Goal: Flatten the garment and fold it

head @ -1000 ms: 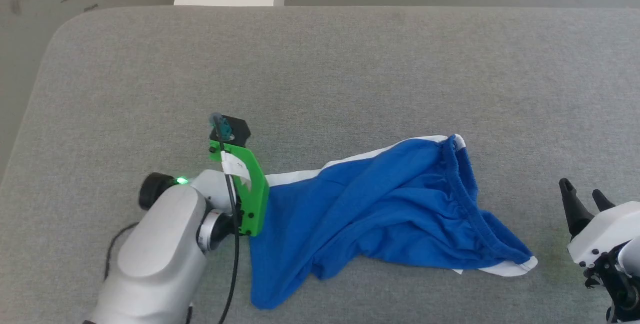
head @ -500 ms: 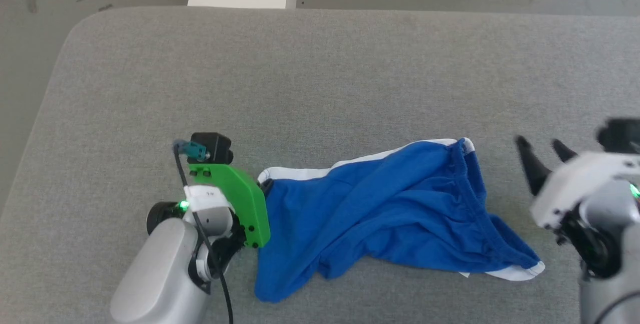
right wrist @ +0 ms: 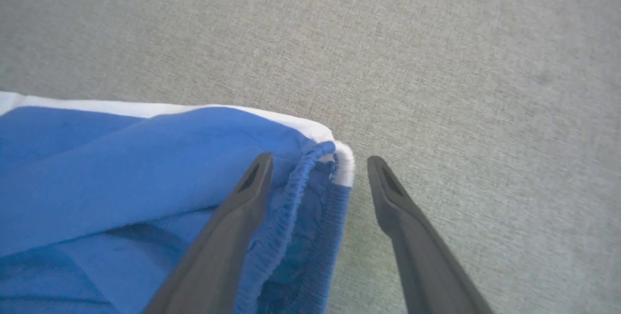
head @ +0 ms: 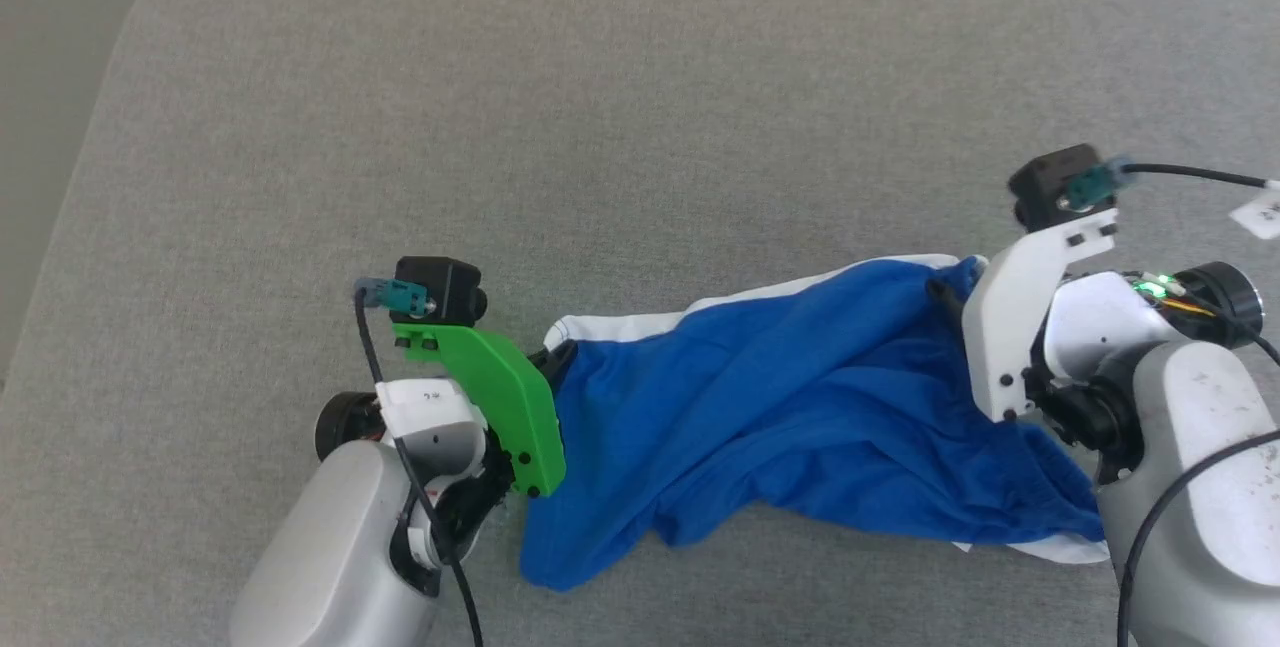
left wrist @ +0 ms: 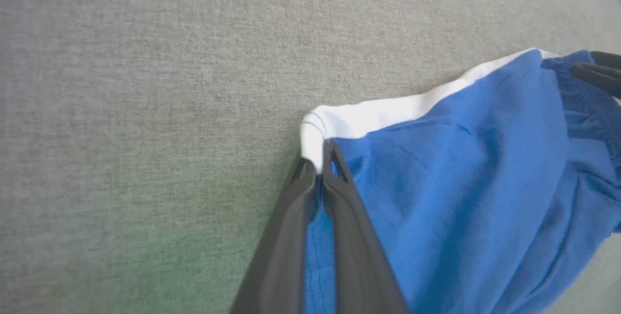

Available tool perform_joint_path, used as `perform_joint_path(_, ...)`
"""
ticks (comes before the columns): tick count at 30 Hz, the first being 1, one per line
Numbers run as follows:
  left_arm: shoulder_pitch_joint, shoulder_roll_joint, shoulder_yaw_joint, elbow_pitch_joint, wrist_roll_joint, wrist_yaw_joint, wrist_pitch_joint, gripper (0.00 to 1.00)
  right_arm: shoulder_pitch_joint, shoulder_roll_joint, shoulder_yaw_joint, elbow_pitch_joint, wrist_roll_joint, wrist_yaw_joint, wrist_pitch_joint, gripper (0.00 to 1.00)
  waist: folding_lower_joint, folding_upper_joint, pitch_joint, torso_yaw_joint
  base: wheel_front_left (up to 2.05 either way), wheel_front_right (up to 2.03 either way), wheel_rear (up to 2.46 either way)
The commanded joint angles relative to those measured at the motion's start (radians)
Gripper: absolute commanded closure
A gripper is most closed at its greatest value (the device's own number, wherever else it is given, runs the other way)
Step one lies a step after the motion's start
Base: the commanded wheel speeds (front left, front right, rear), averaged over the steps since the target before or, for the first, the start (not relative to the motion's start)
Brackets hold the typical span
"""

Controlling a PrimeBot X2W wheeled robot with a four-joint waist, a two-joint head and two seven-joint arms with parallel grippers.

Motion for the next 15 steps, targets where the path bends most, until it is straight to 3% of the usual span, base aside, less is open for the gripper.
perform_joint_path(1,-0.001,-0.007,-0.003,-0.002,-0.001,0.003,-0.001,1.0,-0.019,-0.007,0.009,0.014,-0.012,-0.001,0.004,0.0,-0.0001,0.0,0.022,0.015,0.0,0.0,0.0)
perform_joint_path(7,-0.007,-0.015,-0.009,0.002,-0.004,-0.001,-0.011,1.0,-0.026,-0.017,0.033,0.067,-0.015,-0.001,0.022,0.0,-0.0001,0.0,0.039,0.028,0.0,0.0,0.0)
perform_joint_path(8,-0.008,-0.015,-0.009,0.003,-0.004,-0.002,-0.014,1.0,-0.028,-0.018,0.035,0.07,-0.012,-0.001,0.023,0.36,-0.0001,0.0,0.039,0.029,0.0,0.0,0.0)
perform_joint_path(9,-0.008,-0.016,-0.008,0.004,-0.006,-0.002,-0.017,1.0,-0.029,-0.02,0.037,0.072,-0.009,-0.001,0.021,0.87,-0.0001,0.0,0.038,0.029,0.0,0.0,0.0)
perform_joint_path(10,-0.01,-0.016,-0.006,0.005,-0.006,-0.003,-0.02,1.0,-0.03,-0.023,0.039,0.073,-0.005,-0.001,0.018,1.0,-0.0001,0.0,0.037,0.028,0.0,0.0,0.0)
perform_joint_path(15,-0.012,-0.016,0.006,0.009,-0.015,-0.005,-0.041,1.0,-0.034,-0.032,0.044,0.075,0.019,-0.001,-0.007,1.0,-0.0001,0.0,0.011,0.019,0.0,0.0,0.0)
